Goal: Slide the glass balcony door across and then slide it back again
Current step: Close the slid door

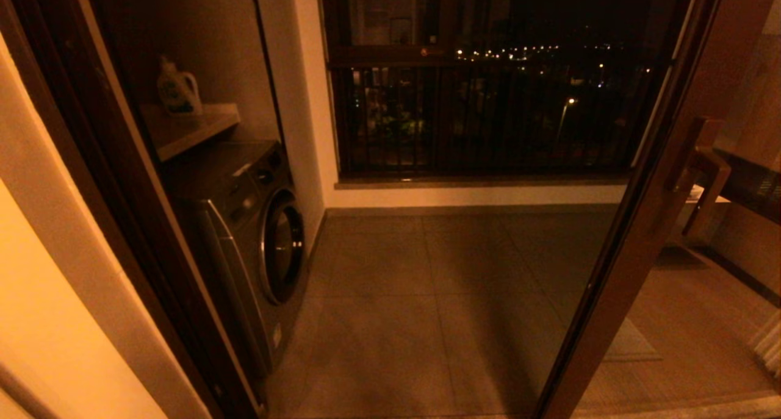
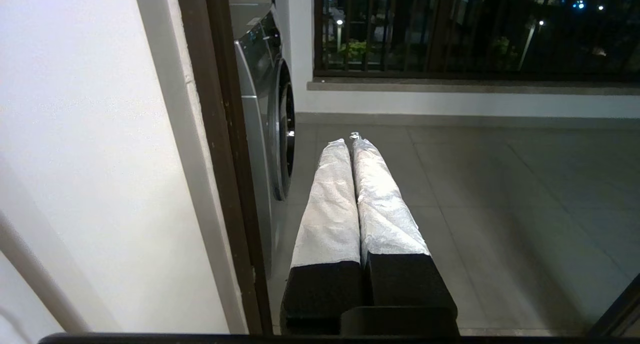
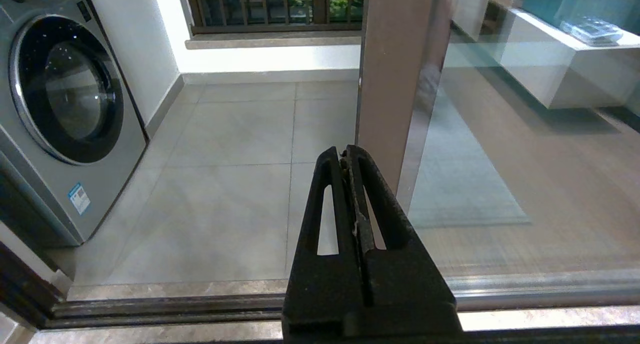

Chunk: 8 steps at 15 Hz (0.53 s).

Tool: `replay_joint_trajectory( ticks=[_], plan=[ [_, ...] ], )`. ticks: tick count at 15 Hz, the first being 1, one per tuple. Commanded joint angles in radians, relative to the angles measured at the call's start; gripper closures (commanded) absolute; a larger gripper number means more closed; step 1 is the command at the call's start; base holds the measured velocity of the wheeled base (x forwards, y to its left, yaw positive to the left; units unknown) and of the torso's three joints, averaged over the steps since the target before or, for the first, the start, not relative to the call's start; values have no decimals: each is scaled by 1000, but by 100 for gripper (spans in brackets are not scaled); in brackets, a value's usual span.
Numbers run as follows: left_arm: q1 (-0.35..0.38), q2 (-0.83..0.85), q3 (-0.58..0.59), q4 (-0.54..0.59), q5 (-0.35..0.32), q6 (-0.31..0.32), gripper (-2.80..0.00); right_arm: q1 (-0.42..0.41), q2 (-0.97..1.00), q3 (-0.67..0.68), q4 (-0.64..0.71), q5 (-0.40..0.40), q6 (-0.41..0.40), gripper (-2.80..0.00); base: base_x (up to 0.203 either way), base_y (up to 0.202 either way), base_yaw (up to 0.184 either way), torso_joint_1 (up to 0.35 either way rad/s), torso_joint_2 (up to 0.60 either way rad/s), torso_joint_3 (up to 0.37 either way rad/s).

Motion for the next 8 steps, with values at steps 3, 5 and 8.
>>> replay_joint_trajectory(
  ticks=[3, 5, 8],
  plan=[
    [0, 1, 40, -1, 0, 0, 0, 0, 1, 3, -14, -3, -8, 0, 0, 0, 0, 0, 0, 0],
    [0, 1, 40, -1, 0, 0, 0, 0, 0, 3, -16, -7, -53, 0, 0, 0, 0, 0, 0, 0],
    [0, 1, 40, -1, 0, 0, 0, 0, 0, 3, -11, -9, -28, 0, 0, 0, 0, 0, 0, 0]
  ],
)
